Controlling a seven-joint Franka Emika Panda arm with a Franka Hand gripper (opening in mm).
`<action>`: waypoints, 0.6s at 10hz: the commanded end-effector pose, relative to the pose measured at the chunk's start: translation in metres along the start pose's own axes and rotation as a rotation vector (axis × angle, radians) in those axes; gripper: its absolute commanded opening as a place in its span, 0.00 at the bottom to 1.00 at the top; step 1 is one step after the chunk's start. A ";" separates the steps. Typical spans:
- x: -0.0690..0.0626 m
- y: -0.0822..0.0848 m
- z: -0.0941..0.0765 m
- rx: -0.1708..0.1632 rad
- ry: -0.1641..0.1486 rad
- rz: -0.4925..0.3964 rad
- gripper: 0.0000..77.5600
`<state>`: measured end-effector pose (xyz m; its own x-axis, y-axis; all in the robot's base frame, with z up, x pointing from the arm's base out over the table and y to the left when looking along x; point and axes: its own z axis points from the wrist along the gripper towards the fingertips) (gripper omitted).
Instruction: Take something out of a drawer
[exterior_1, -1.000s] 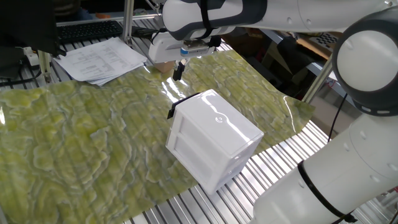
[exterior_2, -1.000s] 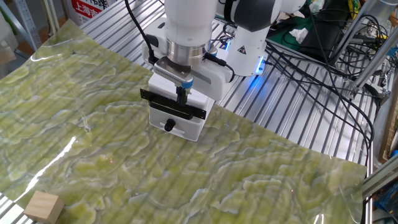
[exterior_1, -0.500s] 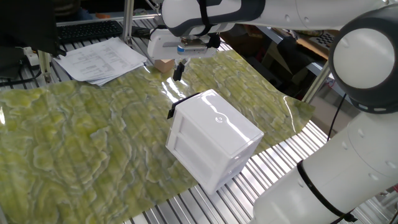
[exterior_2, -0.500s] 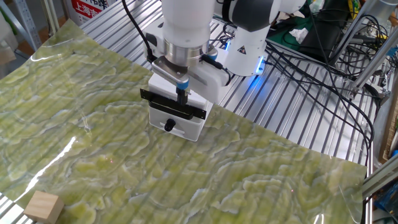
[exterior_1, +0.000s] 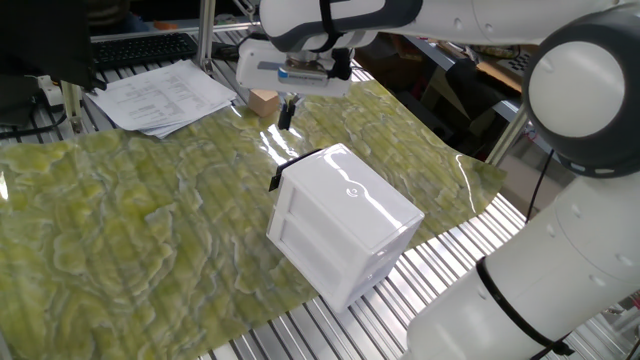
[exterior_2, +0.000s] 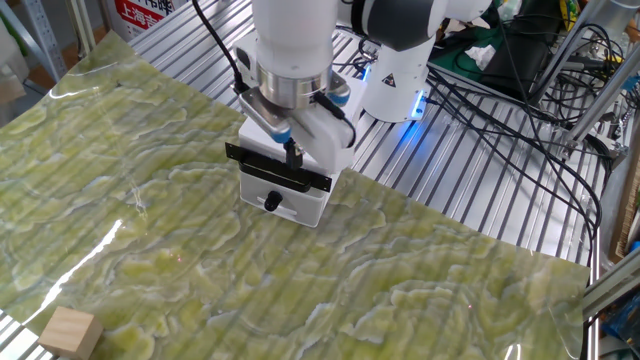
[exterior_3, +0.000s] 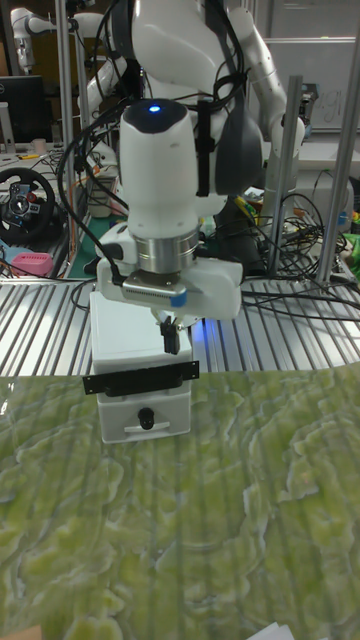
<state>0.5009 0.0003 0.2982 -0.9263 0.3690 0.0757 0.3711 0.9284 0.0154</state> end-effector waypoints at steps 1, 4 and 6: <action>-0.008 0.000 -0.002 -0.021 0.028 0.183 0.00; -0.013 -0.006 0.000 -0.021 0.017 0.228 0.00; -0.019 -0.010 0.000 -0.026 0.003 0.283 0.00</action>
<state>0.5107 -0.0110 0.2961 -0.8046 0.5862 0.0950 0.5900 0.8073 0.0155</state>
